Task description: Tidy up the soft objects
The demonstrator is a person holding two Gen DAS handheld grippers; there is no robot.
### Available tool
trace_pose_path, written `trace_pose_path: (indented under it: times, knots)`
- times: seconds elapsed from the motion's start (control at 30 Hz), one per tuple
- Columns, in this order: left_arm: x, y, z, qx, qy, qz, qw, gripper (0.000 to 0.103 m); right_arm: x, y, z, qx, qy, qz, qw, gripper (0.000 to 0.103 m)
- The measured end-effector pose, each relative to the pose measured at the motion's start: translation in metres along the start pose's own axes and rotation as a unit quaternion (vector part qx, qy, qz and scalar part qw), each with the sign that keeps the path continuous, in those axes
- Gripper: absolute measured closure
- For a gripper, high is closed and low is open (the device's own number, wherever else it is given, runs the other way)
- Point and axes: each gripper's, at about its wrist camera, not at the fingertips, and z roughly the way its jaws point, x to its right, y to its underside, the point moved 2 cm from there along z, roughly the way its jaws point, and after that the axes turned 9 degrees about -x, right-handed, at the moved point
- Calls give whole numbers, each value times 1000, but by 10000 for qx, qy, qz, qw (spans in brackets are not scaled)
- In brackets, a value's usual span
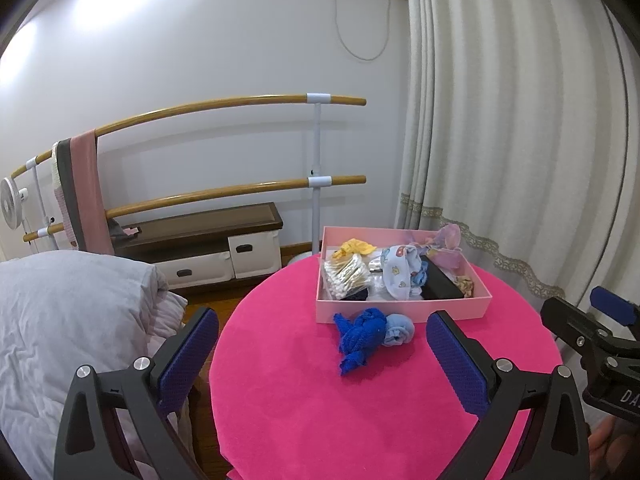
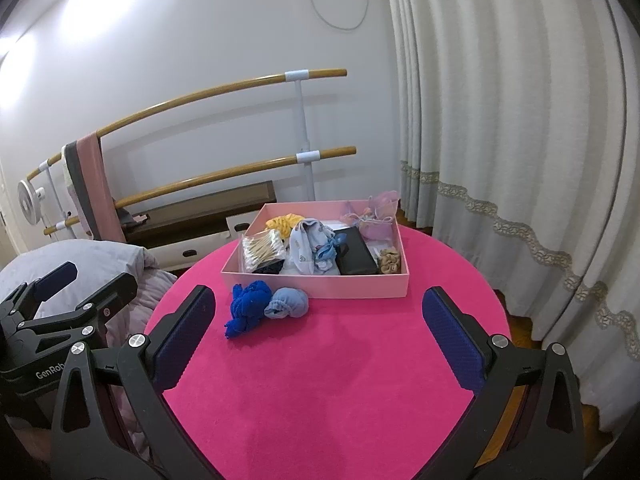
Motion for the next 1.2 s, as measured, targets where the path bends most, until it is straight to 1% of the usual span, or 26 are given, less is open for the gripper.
trace_pose_path:
  times: [0.13,0.3,0.5,0.6,0.8,1.03,1.2]
  knots:
    - [-2,1,6,-61,2,-15,10000,0,1,0,3,-33,-4,6,10000,0]
    - [-8,3,25,-312,-7,-55,9995,0,6,1,18,-197,-7,28,9998,0]
    - [-9,5,62,-724,-7,20,9974,0,12,6,54,-598,-102,106,9981,0]
    - [-7,3,86,-919,-10,81,9957,0,16,11,75,-816,-121,122,9965,0]
    - [3,-1,143,-1286,24,205,9915,0,23,16,106,-1088,-111,163,9939,0]
    - [7,-4,208,-1562,-16,280,9873,0,26,21,140,-1393,-112,180,9900,0]
    - [7,-7,246,-1695,49,224,9853,0,22,19,164,-1570,-185,168,9873,0]
